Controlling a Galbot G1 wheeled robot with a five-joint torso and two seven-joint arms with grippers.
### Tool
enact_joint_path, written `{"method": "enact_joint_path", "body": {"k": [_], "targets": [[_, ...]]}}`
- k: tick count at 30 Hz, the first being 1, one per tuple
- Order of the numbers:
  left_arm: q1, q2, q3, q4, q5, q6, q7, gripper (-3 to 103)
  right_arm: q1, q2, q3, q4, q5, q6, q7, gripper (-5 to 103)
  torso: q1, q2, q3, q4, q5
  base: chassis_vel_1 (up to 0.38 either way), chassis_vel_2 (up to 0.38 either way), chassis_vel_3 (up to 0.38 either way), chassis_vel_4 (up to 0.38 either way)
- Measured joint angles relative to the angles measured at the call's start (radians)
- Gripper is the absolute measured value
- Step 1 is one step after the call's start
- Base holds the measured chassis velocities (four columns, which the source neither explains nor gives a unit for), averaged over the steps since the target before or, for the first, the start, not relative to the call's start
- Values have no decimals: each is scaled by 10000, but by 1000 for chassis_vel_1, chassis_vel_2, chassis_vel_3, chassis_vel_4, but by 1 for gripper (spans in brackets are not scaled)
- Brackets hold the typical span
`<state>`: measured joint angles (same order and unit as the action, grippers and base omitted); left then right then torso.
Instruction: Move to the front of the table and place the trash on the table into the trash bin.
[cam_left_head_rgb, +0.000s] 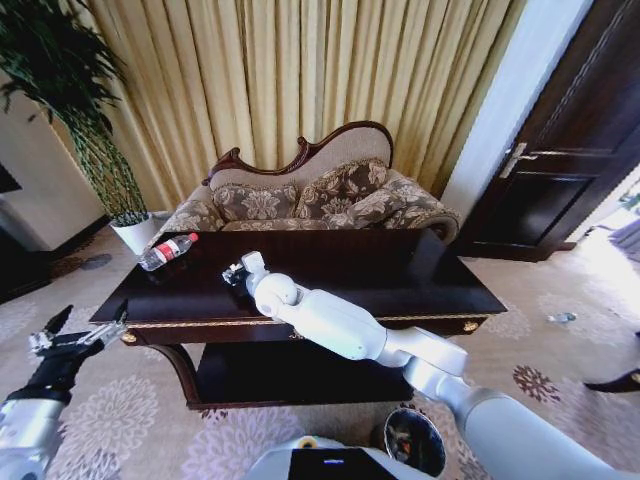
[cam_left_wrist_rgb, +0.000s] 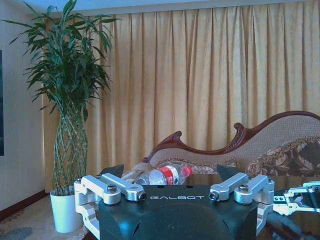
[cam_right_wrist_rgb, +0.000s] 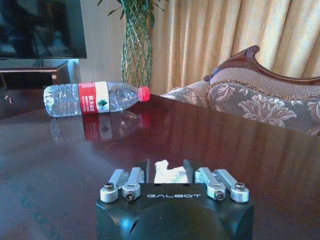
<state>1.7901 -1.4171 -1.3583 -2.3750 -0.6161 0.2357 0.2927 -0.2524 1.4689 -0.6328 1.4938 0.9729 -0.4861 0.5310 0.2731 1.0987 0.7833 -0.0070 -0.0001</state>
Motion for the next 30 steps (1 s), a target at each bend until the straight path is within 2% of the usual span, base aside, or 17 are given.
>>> {"method": "enact_joint_path", "body": {"k": [1, 3, 6, 8, 9, 11, 20, 30], "targets": [[0, 0, 0, 0, 0, 0, 0, 100, 0, 0, 0, 0, 0, 0, 0, 38, 0, 0, 0, 0, 0, 0, 0, 0, 0], [-27, 39, 18, 13, -1, 0, 0, 100, 0, -15, -4, -4, -2, 34, 0, 28, 0, 0, 0, 0, 0, 0, 0, 0, 0], [-52, 81, 26, 54, -3, 0, 0, 100, 0, -46, -16, -2, -4, 40, 0, 22, 0, 0, 0, 0, 1, 0, 0, 0, 0], [-70, 134, 27, 103, -16, 0, -1, 100, 13, -76, -33, 10, -5, 43, 3, 12, 0, 0, 0, 0, 0, 0, 0, 0, 0], [-70, 134, 27, 103, -16, 0, -1, 100, 13, -76, -33, 10, -5, 43, 3, 12, 0, 0, 0, 0, 0, 0, 0, 0, 0], [-83, 185, 20, 147, -35, 0, -1, 100, 25, -80, -40, 12, -5, 46, 11, 3, 0, 0, 0, 0, 0, 0, 0, 0, 0], [-122, 276, 30, 286, -72, -13, 4, 100, 53, 21, 9, 1, 6, 94, 160, 0, 0, 0, 0, 0, 0, 0, 0, 0, 0], [-259, 421, 188, 462, -115, -28, 52, 100, 447, -61, 588, 344, 13, 119, 355, 0, 0, 0, 0, 2, 0, 0, 0, 0, 0]]}}
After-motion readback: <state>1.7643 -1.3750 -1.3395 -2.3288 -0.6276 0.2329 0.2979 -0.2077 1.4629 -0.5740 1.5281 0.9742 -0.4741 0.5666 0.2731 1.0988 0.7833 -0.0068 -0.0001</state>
